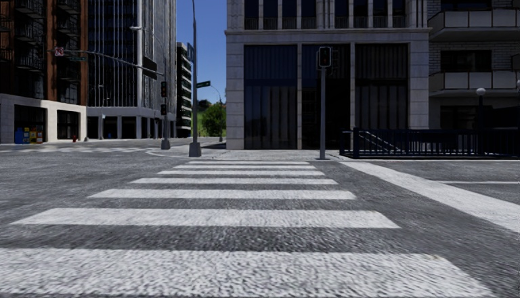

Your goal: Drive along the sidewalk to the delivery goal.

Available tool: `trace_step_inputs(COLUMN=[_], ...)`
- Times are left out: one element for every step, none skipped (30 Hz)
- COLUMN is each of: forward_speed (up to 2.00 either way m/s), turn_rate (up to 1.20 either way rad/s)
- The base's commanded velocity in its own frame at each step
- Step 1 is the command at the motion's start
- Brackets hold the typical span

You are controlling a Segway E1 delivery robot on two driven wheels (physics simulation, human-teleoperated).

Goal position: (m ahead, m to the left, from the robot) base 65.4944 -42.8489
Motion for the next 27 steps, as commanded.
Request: trace_step_inputs(forward_speed=[2.00, 2.00, 2.00, 2.00, 2.00, 2.00, 2.00, 2.00, 2.00, 2.00, 2.00, 2.00, 2.00, 2.00, 2.00, 2.00, 2.00, 2.00, 2.00, 2.00, 2.00, 2.00, 2.00, 2.00, 2.00, 2.00, 2.00], turn_rate=[0.00, 0.00, 0.00, 0.00, 0.00, 0.00, 0.00, 0.00, 0.00, 0.00, 0.00, 0.00, 0.00, 0.00, 0.00, 0.00, 0.00, 0.00, 0.00, 0.04, 0.04, 0.08, 0.12, 0.16, 0.16, 0.18, 0.20])
